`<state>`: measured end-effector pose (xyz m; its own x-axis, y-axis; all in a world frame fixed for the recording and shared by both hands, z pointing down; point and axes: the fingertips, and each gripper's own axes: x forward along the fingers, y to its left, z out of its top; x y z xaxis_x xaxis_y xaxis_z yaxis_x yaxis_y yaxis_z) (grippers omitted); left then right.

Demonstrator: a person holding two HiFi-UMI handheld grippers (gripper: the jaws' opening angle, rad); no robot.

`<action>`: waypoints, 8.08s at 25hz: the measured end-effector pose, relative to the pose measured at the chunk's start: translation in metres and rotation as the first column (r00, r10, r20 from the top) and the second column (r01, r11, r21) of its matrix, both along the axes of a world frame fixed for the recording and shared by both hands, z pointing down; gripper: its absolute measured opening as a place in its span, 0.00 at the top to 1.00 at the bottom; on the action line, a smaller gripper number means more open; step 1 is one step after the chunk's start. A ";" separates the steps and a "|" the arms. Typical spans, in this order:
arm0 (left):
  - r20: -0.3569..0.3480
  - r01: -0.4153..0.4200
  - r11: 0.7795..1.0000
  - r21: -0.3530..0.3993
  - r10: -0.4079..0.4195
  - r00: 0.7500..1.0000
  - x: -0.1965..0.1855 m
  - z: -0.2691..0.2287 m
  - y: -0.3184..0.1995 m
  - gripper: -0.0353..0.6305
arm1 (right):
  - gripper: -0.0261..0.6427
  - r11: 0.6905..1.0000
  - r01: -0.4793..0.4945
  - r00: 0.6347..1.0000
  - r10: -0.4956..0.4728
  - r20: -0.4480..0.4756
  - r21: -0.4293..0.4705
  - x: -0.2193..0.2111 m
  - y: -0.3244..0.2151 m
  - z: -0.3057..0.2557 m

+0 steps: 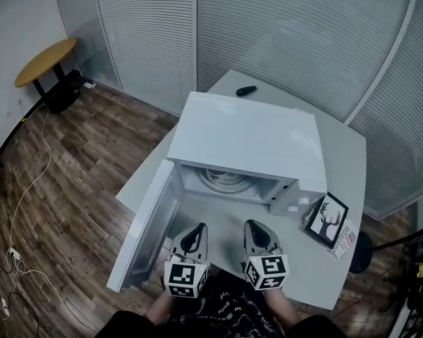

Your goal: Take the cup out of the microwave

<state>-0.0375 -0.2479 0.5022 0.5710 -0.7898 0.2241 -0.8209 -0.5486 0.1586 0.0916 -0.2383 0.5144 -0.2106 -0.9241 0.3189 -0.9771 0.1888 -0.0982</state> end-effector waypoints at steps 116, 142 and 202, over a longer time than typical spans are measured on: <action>0.118 0.004 0.996 -0.094 0.007 0.993 -0.003 0.036 -0.014 0.94 | 0.90 0.996 -0.087 0.995 0.087 -0.045 -0.009 0.012 -0.173 0.036; 0.102 0.036 0.997 -0.063 -0.030 0.994 -0.007 0.028 -0.009 0.94 | 0.89 0.997 -0.074 0.996 0.075 -0.041 0.020 0.013 -0.139 0.024; 0.026 0.049 0.999 -0.023 -0.048 0.999 -0.010 0.015 0.000 0.94 | 0.89 0.990 -0.141 0.990 0.142 -0.019 0.022 0.027 0.002 0.002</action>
<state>-0.0479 -0.2481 0.5171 0.5261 -0.8107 0.2569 -0.8504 -0.5045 0.1496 0.1191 -0.2359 0.5162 -0.0709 -0.9504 0.3027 -0.9959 0.0504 -0.0751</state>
